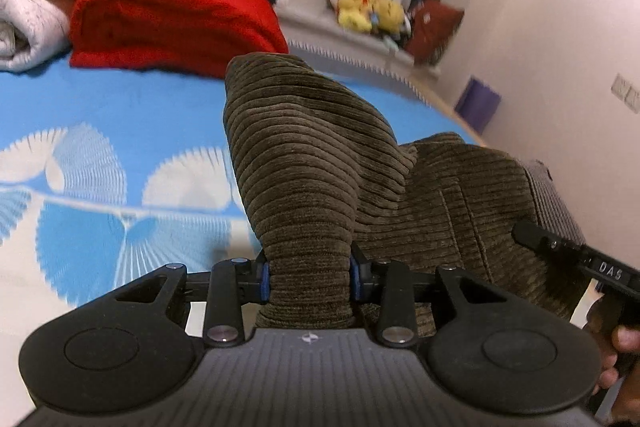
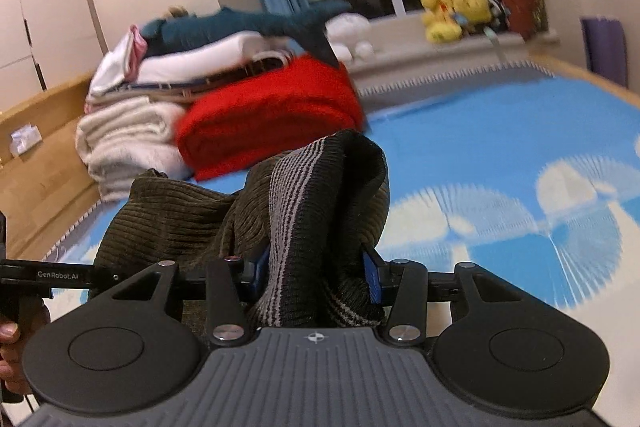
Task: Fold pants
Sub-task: 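Lay the folded pants down and open both tools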
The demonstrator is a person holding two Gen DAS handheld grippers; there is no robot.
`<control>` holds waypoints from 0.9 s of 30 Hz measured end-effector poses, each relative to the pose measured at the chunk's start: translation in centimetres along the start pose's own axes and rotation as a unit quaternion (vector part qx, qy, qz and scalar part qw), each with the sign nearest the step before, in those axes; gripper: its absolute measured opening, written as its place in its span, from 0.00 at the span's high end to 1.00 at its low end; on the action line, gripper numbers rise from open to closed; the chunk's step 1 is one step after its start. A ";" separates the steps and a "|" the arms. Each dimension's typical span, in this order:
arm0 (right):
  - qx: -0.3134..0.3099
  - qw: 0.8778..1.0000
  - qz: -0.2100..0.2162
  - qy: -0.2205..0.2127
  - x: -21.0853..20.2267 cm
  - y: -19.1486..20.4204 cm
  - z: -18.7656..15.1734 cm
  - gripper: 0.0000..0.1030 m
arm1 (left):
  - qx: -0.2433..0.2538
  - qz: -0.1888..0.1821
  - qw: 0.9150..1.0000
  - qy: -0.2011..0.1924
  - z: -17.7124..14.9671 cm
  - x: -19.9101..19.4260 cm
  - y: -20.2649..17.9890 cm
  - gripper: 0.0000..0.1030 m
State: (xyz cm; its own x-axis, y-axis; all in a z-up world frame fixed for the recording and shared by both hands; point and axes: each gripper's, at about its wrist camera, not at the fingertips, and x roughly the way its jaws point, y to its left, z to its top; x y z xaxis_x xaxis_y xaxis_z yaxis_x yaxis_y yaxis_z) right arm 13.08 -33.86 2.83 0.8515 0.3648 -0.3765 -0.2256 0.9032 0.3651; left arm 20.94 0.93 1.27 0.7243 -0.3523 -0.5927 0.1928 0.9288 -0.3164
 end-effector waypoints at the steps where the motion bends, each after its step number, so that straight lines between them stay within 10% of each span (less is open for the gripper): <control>1: 0.002 1.000 0.003 -0.007 0.7 0.0 0.4 0.54 | -0.007 -0.003 1.000 -0.003 0.5 0.4 0.7 0.59; 4: 0.020 1.000 0.002 -0.006 3.8 -0.9 0.1 0.47 | -0.045 0.029 0.999 0.009 0.5 2.8 3.6 0.40; 7: 0.029 0.991 -0.085 0.096 9.4 -2.9 -2.3 0.38 | -0.047 0.149 0.986 0.056 -0.2 5.3 5.6 0.45; 10: 0.025 0.967 -0.202 0.152 11.6 -4.8 -4.2 0.50 | -0.022 0.140 0.988 0.056 0.0 4.9 5.5 0.45; 13: 0.064 0.975 -0.165 0.133 10.8 -5.3 -3.2 0.50 | 0.019 0.103 0.993 0.055 -0.4 4.6 4.2 0.48; 18: 0.003 0.969 -0.145 0.201 12.8 -3.7 -4.8 0.49 | 0.069 0.114 0.965 0.224 -5.8 9.7 3.6 0.42; 20: 0.014 0.963 -0.161 0.218 13.0 -4.5 -5.4 0.32 | 0.068 0.129 0.965 0.216 -5.5 9.3 3.2 0.40; 27: 0.034 0.967 -0.207 0.145 7.4 -2.5 -2.3 0.33 | 0.036 0.189 0.979 0.068 -2.6 0.2 0.0 0.17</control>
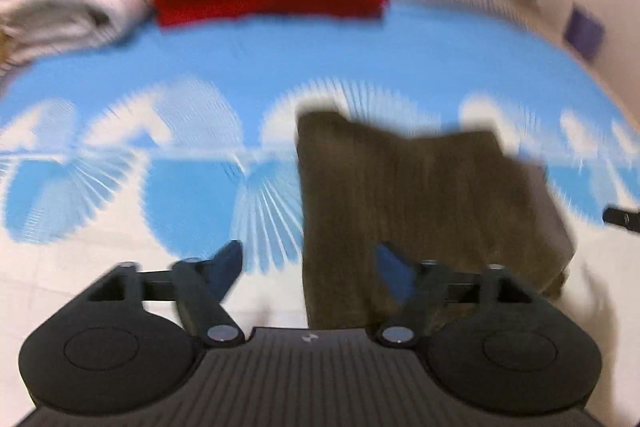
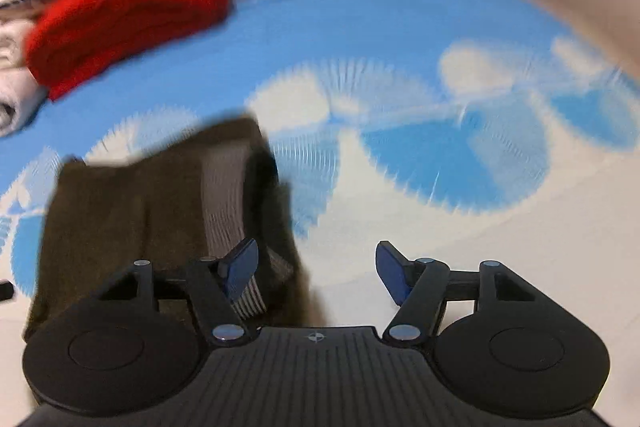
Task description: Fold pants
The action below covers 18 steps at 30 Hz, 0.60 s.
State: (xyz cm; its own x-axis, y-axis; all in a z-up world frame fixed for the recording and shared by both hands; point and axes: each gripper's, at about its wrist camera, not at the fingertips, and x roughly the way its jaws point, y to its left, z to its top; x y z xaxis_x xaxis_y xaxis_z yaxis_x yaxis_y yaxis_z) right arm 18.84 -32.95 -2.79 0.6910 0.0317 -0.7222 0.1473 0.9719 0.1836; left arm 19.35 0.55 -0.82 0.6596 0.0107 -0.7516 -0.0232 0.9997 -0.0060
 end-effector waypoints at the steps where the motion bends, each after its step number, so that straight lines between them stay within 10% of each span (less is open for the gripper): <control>1: -0.004 1.000 0.003 -0.022 -1.7 0.4 -0.1 0.28 | -0.008 0.005 1.000 -0.024 0.0 -1.9 -0.1 0.17; 7: -0.056 0.991 0.020 -0.118 -11.5 3.6 -2.5 0.07 | -0.009 0.034 0.993 -0.110 -2.1 -12.7 -3.1 0.03; 18: -0.099 0.987 -0.009 -0.122 -20.7 5.4 -10.0 0.01 | 0.015 0.029 0.999 -0.007 -11.3 -16.1 -8.3 0.01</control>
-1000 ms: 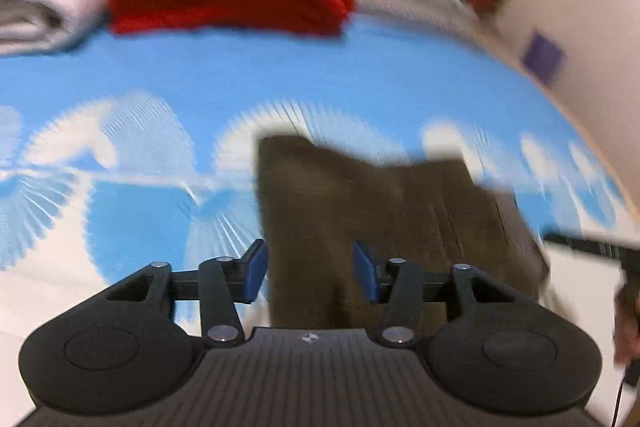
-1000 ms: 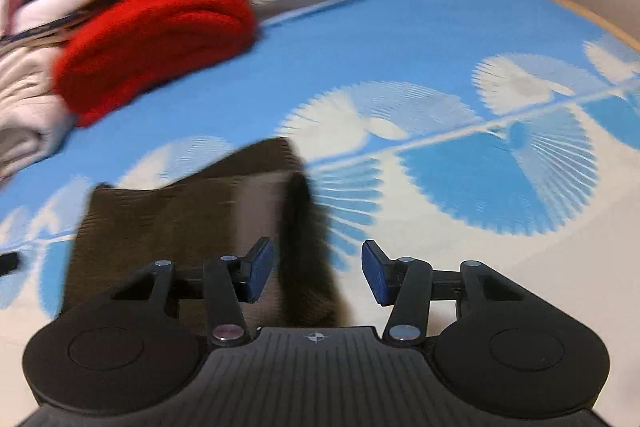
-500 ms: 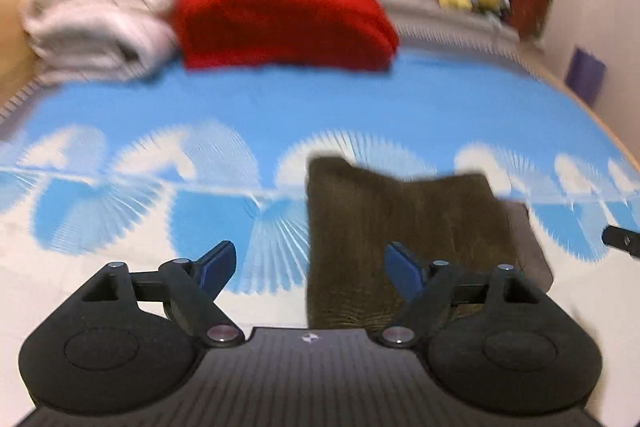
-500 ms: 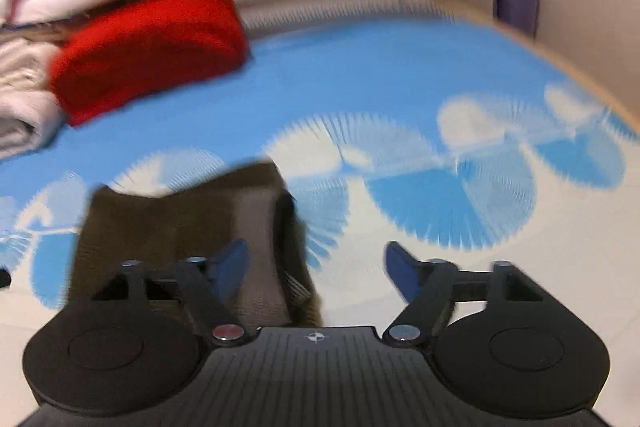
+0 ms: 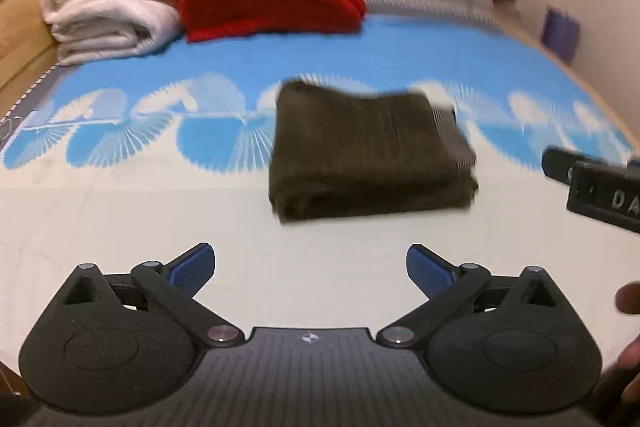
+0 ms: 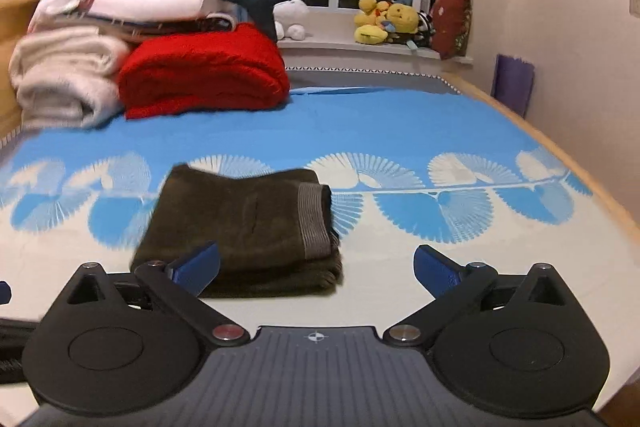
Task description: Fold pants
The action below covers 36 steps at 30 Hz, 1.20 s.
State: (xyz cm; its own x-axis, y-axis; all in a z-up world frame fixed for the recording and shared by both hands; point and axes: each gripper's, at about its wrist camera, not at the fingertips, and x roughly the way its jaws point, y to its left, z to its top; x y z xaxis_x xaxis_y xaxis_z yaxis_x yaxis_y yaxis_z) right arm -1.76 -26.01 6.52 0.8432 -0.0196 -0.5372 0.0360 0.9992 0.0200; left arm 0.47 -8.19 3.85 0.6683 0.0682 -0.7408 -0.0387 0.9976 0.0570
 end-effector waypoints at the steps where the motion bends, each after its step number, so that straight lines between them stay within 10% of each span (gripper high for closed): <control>1: -0.005 1.000 0.004 0.006 -0.1 0.0 -0.3 0.01 | -0.001 0.002 1.000 0.000 0.1 0.3 0.0 0.01; 36: -0.006 0.997 0.006 0.081 3.2 -0.3 -1.5 0.01 | -0.027 0.003 1.000 0.011 1.0 3.6 -0.7 0.01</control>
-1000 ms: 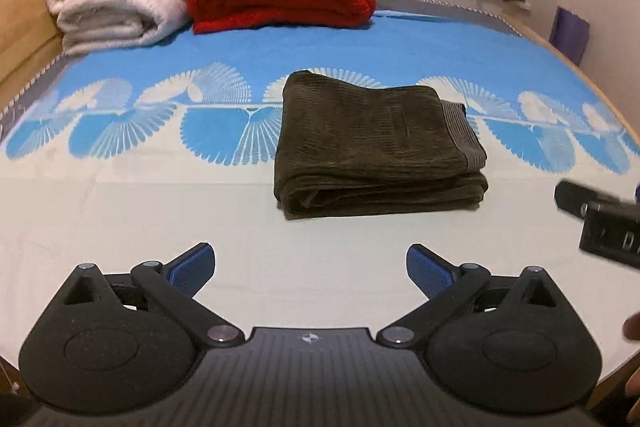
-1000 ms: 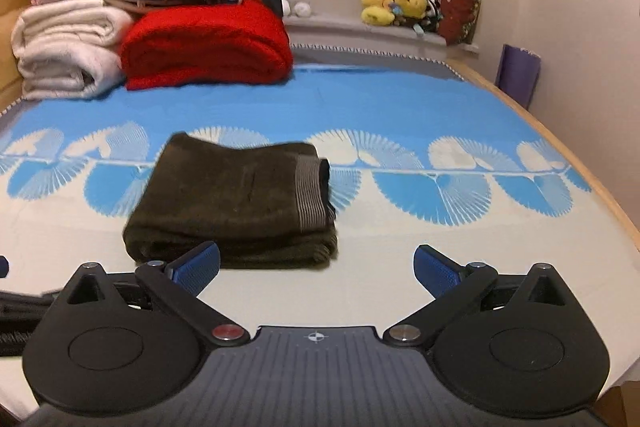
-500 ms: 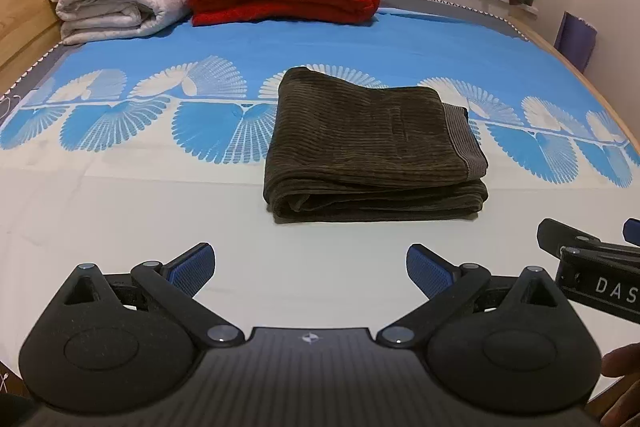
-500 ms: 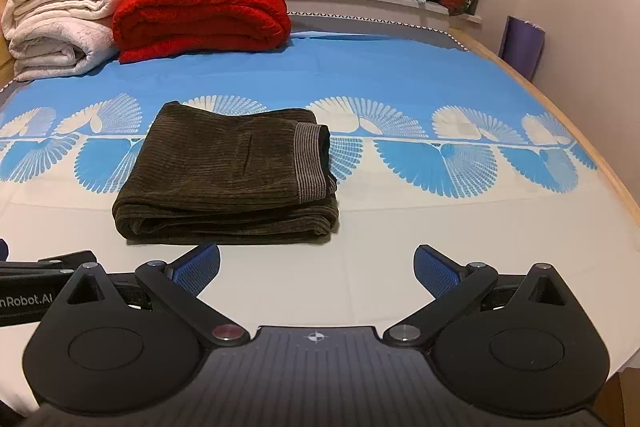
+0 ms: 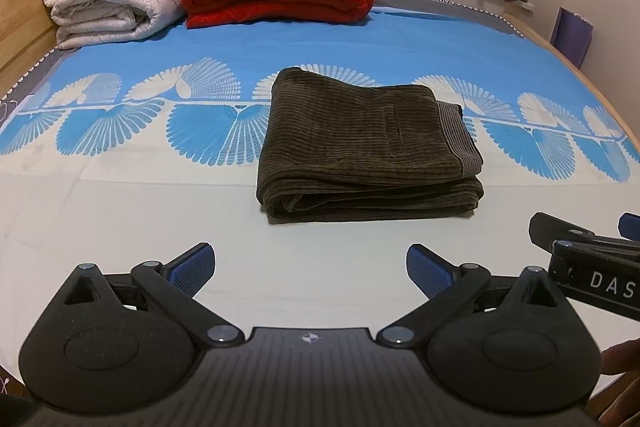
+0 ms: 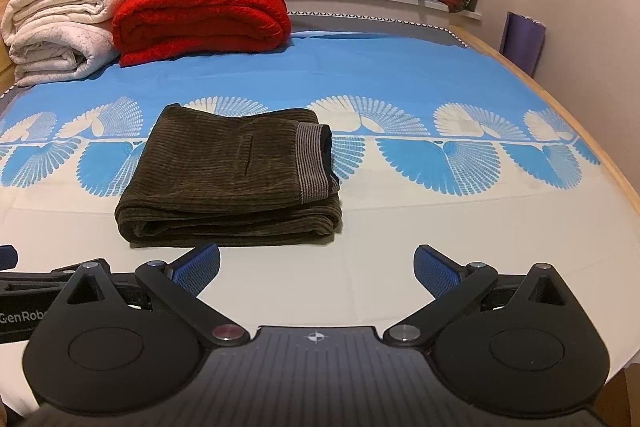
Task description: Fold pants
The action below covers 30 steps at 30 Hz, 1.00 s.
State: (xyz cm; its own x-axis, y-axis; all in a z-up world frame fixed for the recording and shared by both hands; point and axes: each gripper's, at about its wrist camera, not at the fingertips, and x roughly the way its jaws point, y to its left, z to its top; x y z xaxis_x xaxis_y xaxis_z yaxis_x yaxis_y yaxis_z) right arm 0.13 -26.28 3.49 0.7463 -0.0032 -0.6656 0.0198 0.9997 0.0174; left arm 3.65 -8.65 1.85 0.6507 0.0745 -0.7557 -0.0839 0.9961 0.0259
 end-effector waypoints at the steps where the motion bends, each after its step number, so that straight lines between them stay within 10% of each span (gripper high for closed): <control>1: 0.000 1.000 0.000 0.000 0.0 0.0 0.0 0.01 | 0.000 0.000 1.000 0.001 0.0 0.0 0.0 0.01; 30: -0.004 1.000 0.002 -0.001 0.0 0.3 0.1 0.01 | 0.000 -0.002 1.000 0.003 0.0 -0.2 0.6 0.01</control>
State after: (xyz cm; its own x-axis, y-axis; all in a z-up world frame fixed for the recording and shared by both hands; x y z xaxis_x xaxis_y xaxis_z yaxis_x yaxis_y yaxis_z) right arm 0.19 -25.99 3.53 0.7482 0.0016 -0.6635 0.0114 0.9998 0.0153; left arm 3.47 -8.04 2.07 0.6466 0.0697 -0.7597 -0.0812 0.9964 0.0223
